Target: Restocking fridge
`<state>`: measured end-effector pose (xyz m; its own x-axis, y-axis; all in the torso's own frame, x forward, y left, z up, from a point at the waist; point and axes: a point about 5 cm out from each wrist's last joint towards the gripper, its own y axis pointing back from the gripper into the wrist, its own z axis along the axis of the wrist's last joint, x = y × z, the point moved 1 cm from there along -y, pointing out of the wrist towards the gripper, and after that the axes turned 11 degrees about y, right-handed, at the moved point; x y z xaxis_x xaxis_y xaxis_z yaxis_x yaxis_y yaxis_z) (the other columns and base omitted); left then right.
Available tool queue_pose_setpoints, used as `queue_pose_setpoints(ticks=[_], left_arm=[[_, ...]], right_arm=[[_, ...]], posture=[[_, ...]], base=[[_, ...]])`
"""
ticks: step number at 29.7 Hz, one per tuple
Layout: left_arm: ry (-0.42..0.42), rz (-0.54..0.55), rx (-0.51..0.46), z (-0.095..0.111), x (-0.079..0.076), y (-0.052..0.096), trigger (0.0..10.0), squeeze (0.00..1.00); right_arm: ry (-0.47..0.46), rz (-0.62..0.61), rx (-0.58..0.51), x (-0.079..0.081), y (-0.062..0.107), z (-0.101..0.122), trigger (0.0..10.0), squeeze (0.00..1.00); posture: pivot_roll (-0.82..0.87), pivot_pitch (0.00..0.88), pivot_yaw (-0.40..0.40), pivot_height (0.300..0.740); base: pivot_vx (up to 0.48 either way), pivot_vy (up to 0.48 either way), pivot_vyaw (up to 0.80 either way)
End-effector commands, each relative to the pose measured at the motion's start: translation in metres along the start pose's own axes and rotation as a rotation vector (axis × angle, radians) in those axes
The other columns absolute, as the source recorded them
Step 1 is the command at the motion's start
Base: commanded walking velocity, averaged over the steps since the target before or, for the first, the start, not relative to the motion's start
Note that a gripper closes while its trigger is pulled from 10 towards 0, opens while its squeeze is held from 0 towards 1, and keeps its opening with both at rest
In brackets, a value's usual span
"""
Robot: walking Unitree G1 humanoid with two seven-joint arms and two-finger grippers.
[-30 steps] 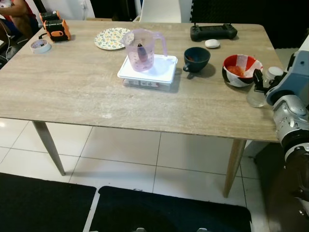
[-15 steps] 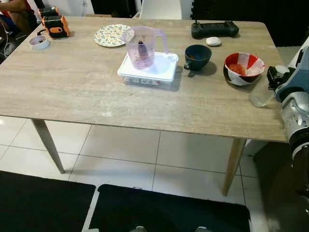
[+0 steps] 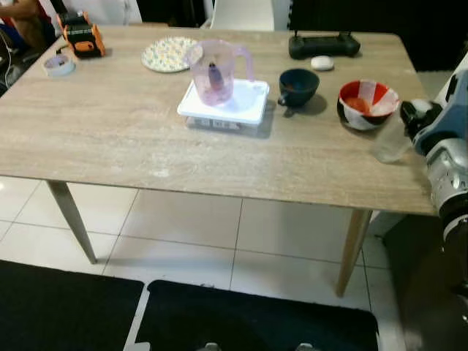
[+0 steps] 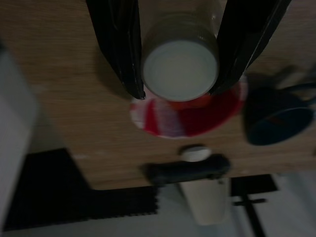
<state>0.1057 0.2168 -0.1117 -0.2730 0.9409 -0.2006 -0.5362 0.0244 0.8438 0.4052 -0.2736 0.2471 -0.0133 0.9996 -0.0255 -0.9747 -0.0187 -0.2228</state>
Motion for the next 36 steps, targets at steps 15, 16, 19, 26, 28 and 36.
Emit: queue_pose_setpoints(ticks=[15,16,19,26,28,36], left_arm=[[0.034,0.145,-0.056,0.038,0.014,-0.007,10.0,0.0],[0.03,0.155,-0.061,0.04,0.015,-0.007,10.0,0.0],[0.027,0.167,-0.068,0.043,0.016,-0.007,10.0,0.0],[0.003,0.16,-0.058,0.047,0.011,-0.01,10.0,0.0],[-0.011,0.139,-0.046,0.046,0.004,-0.012,10.0,0.0],[-0.032,0.102,-0.026,0.043,-0.009,-0.016,10.0,0.0]], right_arm=[[-0.096,1.051,-0.267,0.063,0.059,0.003,0.0,0.0],[-0.111,1.095,-0.248,0.068,0.065,-0.004,0.0,0.0],[-0.137,1.125,-0.216,0.073,0.071,-0.014,0.0,0.0],[-0.037,1.216,0.222,0.115,0.119,-0.118,0.0,0.0],[0.084,1.155,0.404,0.12,0.14,-0.154,0.0,0.0],[0.32,0.877,0.714,0.104,0.168,-0.209,10.0,0.0]], posture=[[-0.05,0.0,-0.017,0.74],[-0.05,0.0,-0.016,0.74],[-0.05,0.0,-0.014,0.74],[-0.08,0.0,0.012,0.74],[-0.09,0.0,0.014,0.74],[-0.09,0.0,0.012,0.74]], base=[[0.0,0.0,0.0],[0.0,0.0,0.0],[0.0,0.0,0.0],[0.0,0.0,0.0],[0.0,0.0,0.0],[0.0,0.0,0.0]])
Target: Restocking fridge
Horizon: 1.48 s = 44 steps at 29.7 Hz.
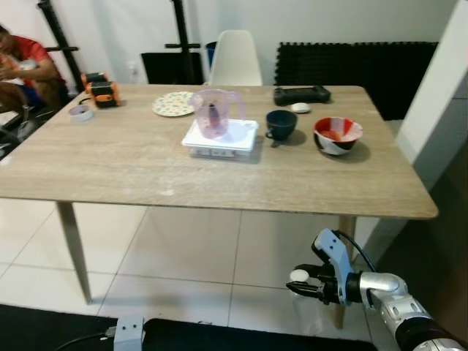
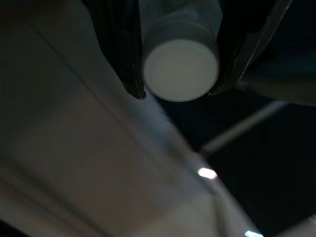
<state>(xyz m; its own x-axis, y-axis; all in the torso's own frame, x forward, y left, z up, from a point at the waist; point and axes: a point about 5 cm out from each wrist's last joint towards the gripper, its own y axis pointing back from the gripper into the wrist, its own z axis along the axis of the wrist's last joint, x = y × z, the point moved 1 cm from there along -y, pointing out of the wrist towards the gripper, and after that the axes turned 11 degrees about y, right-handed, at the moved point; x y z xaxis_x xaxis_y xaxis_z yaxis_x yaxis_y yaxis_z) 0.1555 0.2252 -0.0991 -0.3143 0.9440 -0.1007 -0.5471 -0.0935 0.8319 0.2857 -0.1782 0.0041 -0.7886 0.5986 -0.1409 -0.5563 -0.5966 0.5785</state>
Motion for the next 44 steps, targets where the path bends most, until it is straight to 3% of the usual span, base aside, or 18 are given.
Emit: queue_pose_setpoints(ticks=[1,2,3,5,7,10,13,21,32,44], left_arm=[[-0.017,-0.013,0.034,-0.008,-0.004,0.0,10.0,0.0],[-0.021,-0.018,0.039,-0.009,-0.006,0.0,10.0,0.0],[-0.021,-0.018,0.039,-0.009,-0.006,0.0,10.0,0.0],[-0.03,-0.026,0.052,-0.012,-0.009,0.0,10.0,0.0],[-0.041,-0.032,0.071,-0.016,-0.011,0.001,10.0,0.0],[-0.043,-0.032,0.077,-0.018,-0.011,0.001,10.0,0.0],[-0.051,-0.035,0.085,-0.02,-0.012,0.001,10.0,0.0],[-0.05,-0.029,0.089,-0.02,-0.011,0.001,10.0,0.0],[-0.072,-0.038,0.09,-0.015,-0.015,-0.001,10.0,0.0],[-0.075,-0.051,0.101,-0.019,-0.021,-0.001,10.0,0.0]], right_arm=[[-0.022,-0.104,0.108,0.002,0.001,-0.02,10.0,0.0],[-0.045,-0.159,0.171,0.004,0.003,-0.034,10.0,0.0],[-0.045,-0.159,0.171,0.004,0.003,-0.034,10.0,0.0],[-0.115,-0.266,0.321,0.015,0.015,-0.068,10.0,0.0],[-0.255,-0.395,0.473,0.032,0.032,-0.106,10.0,0.0],[-0.298,-0.43,0.52,0.039,0.037,-0.116,10.0,0.0],[-0.283,-0.423,0.626,0.058,0.047,-0.136,10.0,0.0],[-0.209,-0.398,0.712,0.079,0.056,-0.152,10.0,0.0],[-0.192,-0.416,0.707,0.076,0.049,-0.146,10.0,0.0],[-0.218,-0.403,0.711,0.087,0.047,-0.149,10.0,0.0]], posture=[[-0.09,0.0,0.009,0.74],[-0.09,0.0,0.009,0.74],[-0.09,0.0,0.009,0.74],[-0.09,0.0,0.009,0.74],[-0.1,0.0,0.007,0.74],[-0.1,0.0,0.007,0.74],[-0.09,0.0,-0.002,0.74],[-0.09,0.0,-0.004,0.74],[-0.11,0.0,0.009,0.74],[-0.12,0.0,0.018,0.74]], base=[[0.0,0.0,0.0],[0.0,0.0,0.0],[0.0,0.0,0.0],[0.0,0.0,0.0],[0.0,0.0,0.0],[0.0,0.0,0.0],[0.0,0.0,0.0],[0.0,0.0,0.0],[0.0,0.0,0.0],[0.0,0.0,0.0]])
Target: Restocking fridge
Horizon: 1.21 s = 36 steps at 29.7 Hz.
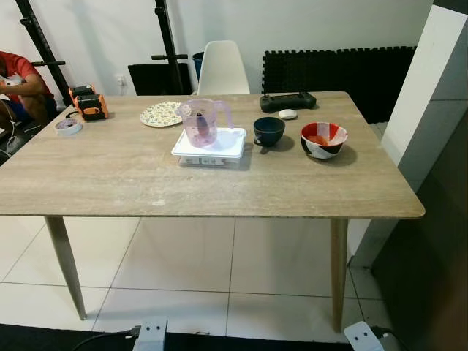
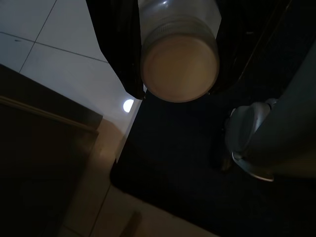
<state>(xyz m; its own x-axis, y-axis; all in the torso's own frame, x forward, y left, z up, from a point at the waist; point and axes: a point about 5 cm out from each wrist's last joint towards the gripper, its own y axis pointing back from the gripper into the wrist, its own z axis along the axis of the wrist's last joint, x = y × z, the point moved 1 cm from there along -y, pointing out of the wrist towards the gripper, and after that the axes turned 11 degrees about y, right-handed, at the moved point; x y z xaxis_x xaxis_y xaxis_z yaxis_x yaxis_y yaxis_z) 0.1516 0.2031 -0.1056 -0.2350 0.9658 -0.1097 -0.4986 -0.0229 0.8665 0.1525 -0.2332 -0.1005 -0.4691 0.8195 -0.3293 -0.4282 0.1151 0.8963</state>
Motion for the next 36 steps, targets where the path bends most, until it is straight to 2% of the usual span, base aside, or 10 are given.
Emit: queue_pose_setpoints(ticks=[1,6,36], left_arm=[[-0.009,-0.001,0.026,-0.006,-0.0023,0.0001,10.0,0.0],[-0.008,0.001,0.032,-0.0077,-0.002,0.0003,10.0,0.0],[-0.009,0.0,0.029,-0.0063,-0.0011,0.0003,10.0,0.0]], right_arm=[[-0.013,-0.006,0.004,-0.0006,0.0,-0.0007,10.0,0.0],[-0.004,-0.007,0.01,-0.0008,0.0001,-0.0017,10.0,0.0],[-0.006,0.004,0.026,0.0043,-0.0002,-0.0025,10.0,0.0]], posture=[[-0.12,0.0,0.019,0.74],[-0.12,0.0,0.018,0.74],[-0.11,0.0,0.021,0.74]], base=[[0.0,0.0,0.0],[0.0,0.0,0.0],[-0.297,0.0,0.0]])
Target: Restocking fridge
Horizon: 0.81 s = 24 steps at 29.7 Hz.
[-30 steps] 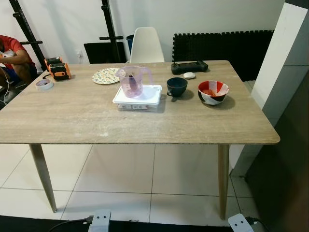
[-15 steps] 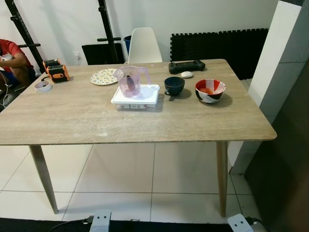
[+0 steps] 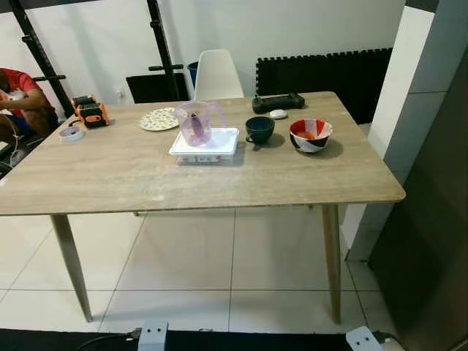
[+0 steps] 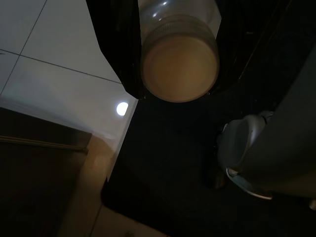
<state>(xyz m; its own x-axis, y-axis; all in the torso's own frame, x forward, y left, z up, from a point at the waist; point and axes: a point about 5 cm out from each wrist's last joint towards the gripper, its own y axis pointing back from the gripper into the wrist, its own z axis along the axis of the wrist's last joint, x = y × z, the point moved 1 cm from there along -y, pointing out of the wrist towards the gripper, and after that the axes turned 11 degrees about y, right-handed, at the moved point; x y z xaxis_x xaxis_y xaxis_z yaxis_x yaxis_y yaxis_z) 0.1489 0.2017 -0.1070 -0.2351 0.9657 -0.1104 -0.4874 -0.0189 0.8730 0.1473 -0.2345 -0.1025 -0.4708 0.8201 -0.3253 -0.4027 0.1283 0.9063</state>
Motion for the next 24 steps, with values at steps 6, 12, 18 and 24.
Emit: queue_pose_setpoints(ticks=[6,12,18,24], left_arm=[[-0.01,0.0,0.016,-0.0024,-0.0004,0.0,10.0,0.0],[-0.012,-0.002,0.018,-0.0036,-0.0007,0.0001,10.0,0.0],[-0.015,-0.003,0.021,-0.0047,-0.0007,0.0003,10.0,0.0],[-0.017,-0.005,0.022,-0.0049,-0.0013,0.0002,10.0,0.0]], right_arm=[[-0.009,0.001,-0.002,0.0029,-0.0004,0.0026,10.0,0.0],[-0.014,0.004,0.003,0.0038,-0.0004,0.0013,10.0,0.0],[-0.015,0.006,0.008,0.0048,-0.0002,-0.0005,10.0,0.0],[-0.018,0.008,0.015,0.0056,0.0,-0.0026,10.0,0.0]], posture=[[-0.11,0.0,0.021,0.74],[-0.11,0.0,0.022,0.74],[-0.12,0.0,0.022,0.74],[-0.12,0.0,0.022,0.74]], base=[[-0.321,0.0,0.0],[-0.324,0.0,0.0],[-0.321,0.0,0.0],[-0.324,0.0,0.0]])
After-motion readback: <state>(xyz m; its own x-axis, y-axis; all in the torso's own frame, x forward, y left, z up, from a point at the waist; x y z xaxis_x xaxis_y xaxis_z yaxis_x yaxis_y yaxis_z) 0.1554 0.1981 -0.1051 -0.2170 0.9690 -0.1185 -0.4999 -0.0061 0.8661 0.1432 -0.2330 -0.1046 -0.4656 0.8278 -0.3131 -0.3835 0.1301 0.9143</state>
